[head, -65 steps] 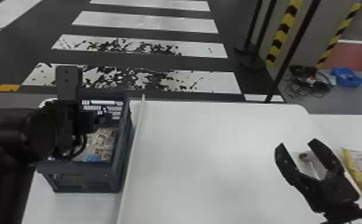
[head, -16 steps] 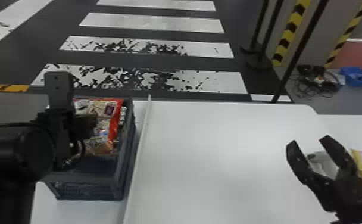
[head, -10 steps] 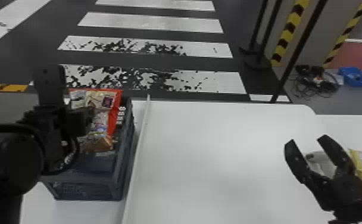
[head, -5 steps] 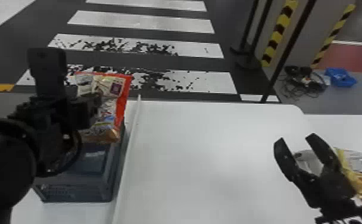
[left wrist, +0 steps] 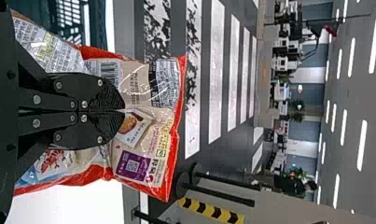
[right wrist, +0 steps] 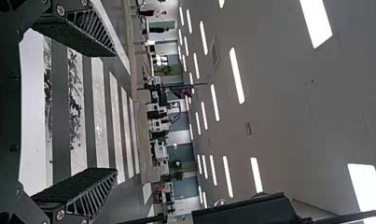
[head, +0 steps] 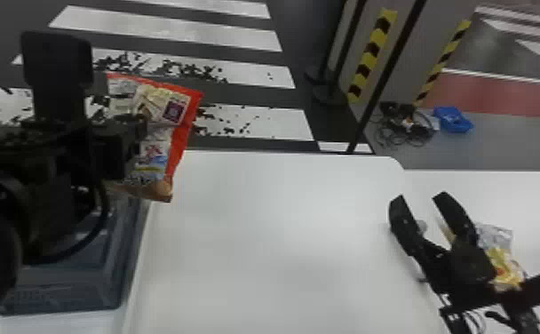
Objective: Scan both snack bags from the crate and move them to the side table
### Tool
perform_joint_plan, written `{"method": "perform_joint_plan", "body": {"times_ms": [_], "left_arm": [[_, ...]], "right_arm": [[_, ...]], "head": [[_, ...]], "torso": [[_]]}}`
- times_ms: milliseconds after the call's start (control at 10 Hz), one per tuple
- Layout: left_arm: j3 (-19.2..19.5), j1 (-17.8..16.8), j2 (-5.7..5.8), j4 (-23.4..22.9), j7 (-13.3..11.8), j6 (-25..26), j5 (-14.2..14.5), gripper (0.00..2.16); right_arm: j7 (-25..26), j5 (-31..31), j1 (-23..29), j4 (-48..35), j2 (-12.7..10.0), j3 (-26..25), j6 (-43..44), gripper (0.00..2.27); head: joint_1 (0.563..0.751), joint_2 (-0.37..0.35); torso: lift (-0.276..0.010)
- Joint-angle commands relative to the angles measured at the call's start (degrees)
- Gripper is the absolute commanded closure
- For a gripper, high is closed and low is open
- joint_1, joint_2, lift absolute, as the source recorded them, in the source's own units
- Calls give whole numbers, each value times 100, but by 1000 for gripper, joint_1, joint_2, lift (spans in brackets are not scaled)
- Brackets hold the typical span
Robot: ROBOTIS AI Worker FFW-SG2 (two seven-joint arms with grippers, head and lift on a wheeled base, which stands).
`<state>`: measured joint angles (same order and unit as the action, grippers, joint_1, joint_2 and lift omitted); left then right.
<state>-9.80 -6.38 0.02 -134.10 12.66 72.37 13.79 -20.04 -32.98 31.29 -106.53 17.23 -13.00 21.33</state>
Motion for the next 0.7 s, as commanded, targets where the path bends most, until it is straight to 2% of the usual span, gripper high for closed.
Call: {"method": "perform_joint_plan", "body": {"times_ms": [0, 200, 400, 600], "left_arm": [[-347, -171, -16, 104, -44, 1, -69, 2091], [-725, -443, -16, 596, -132, 1, -175, 2091], [-1033, -672, -16, 1237, -272, -69, -166, 2091], [-1393, -839, -16, 2151, -404, -755, -166, 2091]], "right_arm": [[0, -86, 0, 9, 0, -124, -3, 117], [0, -95, 0, 0, 0, -185, -55, 117], [0, -130, 9, 0, 9, -247, -91, 117], [0, -139, -35, 0, 26, -256, -179, 117]], "head": [[695, -260], [679, -321], [680, -350], [690, -350]], "torso": [[-95], [-95], [-95], [-95]]}}
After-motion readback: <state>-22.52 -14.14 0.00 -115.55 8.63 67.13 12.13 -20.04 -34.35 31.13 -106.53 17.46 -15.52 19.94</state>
